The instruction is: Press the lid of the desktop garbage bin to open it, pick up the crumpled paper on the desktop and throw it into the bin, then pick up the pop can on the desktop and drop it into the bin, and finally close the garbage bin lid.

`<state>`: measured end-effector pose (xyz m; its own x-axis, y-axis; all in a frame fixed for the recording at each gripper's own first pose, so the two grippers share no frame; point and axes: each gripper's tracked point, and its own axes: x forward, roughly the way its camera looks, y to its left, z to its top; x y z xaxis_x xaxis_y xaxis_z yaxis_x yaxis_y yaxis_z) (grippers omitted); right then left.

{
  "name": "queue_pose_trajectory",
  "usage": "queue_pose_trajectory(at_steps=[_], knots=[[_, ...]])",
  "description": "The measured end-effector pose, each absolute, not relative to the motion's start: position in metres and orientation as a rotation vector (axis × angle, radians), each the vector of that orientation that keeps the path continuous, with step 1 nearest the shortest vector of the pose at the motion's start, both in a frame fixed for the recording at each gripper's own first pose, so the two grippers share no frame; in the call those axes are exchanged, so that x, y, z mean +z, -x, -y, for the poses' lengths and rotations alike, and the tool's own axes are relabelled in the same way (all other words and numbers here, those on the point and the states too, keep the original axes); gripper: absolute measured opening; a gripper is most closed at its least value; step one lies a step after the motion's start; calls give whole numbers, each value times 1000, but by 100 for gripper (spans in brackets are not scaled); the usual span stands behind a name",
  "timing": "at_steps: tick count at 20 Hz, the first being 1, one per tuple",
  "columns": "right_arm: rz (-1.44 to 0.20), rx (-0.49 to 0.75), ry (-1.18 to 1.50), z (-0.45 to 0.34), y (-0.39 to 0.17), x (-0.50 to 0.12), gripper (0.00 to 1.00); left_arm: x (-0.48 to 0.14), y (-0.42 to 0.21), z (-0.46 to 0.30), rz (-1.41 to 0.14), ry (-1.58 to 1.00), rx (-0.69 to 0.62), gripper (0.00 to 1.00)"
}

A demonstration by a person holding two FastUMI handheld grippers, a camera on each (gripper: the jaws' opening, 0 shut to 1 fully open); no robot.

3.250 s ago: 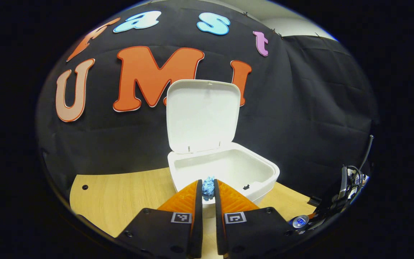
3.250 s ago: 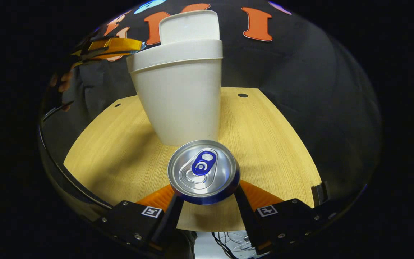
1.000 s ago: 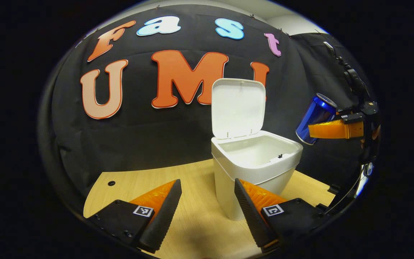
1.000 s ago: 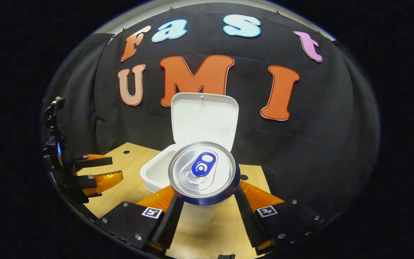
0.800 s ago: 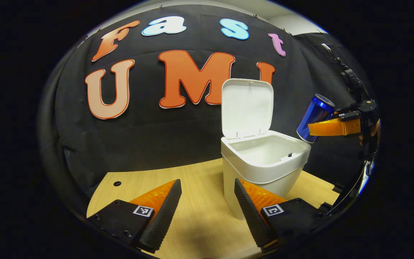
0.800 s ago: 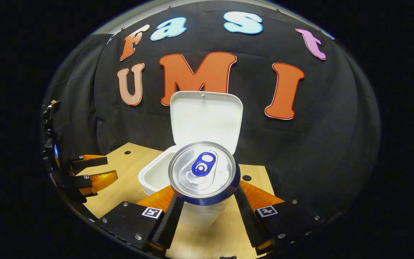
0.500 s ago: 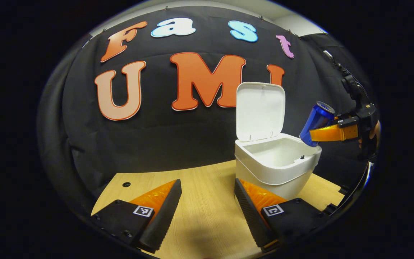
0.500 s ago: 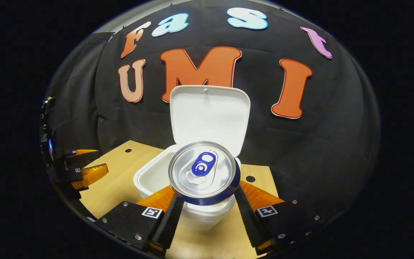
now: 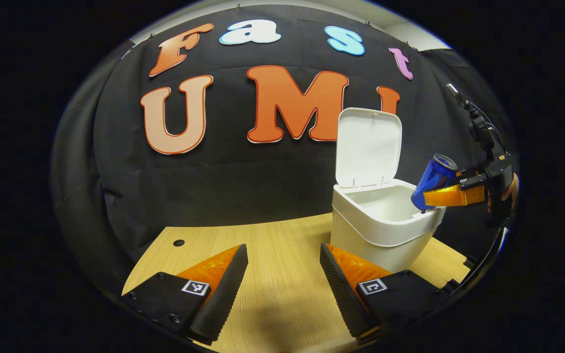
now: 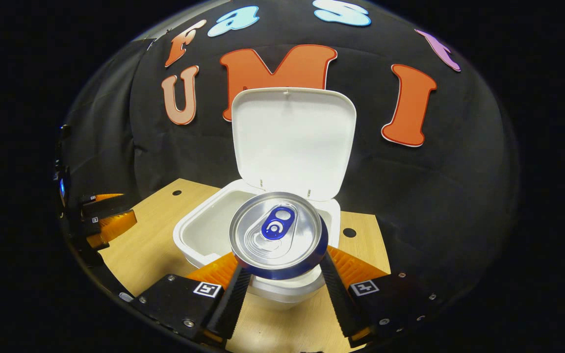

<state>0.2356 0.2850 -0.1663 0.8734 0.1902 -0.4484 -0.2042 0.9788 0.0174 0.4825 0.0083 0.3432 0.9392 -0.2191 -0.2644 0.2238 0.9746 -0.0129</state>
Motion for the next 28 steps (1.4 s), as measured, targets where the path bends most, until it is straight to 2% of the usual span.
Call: queue_pose_trajectory(at_steps=[18, 23, 25, 26, 27, 28], knots=[[-490, 202, 26, -284, -238, -175, 83, 333, -466, -27, -301, -30, -182, 95], [-438, 202, -24, -294, -251, -153, 82, 334, -463, -50, -297, -47, -152, 93], [-408, 200, -35, -296, -258, -142, 87, 336, -464, -58, -287, -52, -140, 94], [-390, 194, -33, -297, -263, -136, 84, 338, -464, -62, -282, -53, -134, 94], [-372, 192, -32, -298, -267, -128, 93, 339, -464, -66, -280, -54, -131, 94], [-350, 189, -33, -300, -269, -121, 95, 339, -465, -69, -279, -56, -128, 94]])
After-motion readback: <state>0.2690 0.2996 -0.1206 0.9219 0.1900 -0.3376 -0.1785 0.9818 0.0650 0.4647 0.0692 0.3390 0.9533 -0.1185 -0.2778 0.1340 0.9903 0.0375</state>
